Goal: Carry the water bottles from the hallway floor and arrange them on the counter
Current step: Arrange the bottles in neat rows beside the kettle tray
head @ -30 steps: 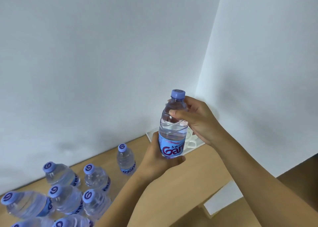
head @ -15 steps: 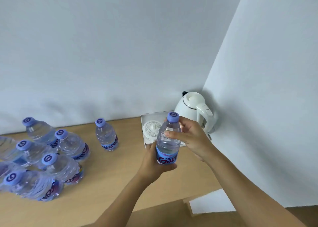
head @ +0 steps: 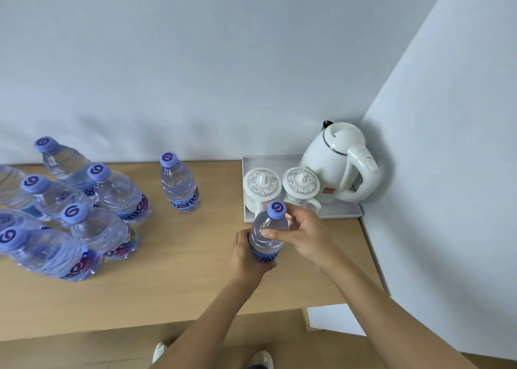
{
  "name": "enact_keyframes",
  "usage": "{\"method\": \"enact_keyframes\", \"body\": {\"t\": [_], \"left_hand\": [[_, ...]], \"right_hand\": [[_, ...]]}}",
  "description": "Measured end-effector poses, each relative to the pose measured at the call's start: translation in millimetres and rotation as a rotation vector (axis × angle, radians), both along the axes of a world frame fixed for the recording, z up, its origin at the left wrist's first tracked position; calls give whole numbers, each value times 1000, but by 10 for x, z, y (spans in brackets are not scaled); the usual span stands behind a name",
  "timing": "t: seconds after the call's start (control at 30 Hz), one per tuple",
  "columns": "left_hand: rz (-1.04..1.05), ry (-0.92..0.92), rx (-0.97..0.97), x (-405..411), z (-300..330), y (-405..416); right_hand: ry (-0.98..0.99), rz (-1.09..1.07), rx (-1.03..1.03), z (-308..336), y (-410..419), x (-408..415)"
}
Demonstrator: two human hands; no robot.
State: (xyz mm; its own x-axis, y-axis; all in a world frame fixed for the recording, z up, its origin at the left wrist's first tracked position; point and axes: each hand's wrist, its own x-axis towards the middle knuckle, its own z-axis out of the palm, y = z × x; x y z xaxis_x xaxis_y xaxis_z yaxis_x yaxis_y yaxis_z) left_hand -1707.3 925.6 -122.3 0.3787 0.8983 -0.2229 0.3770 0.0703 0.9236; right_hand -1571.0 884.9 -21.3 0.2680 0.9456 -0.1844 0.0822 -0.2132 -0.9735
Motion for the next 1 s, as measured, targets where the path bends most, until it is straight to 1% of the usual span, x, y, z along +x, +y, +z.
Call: {"method": "enact_keyframes", "body": {"t": [0.17,0.53,1.0], "left_hand": [[43,11,3,11,-119,22],[59,-13,3,34,-219,95],[75,-1,27,123,-195,181]], "right_hand": [[-3,-9,5,-142,11,-28],[-60,20,29,-214,62,-17],[-73,-3,64,-285,174,33]]}}
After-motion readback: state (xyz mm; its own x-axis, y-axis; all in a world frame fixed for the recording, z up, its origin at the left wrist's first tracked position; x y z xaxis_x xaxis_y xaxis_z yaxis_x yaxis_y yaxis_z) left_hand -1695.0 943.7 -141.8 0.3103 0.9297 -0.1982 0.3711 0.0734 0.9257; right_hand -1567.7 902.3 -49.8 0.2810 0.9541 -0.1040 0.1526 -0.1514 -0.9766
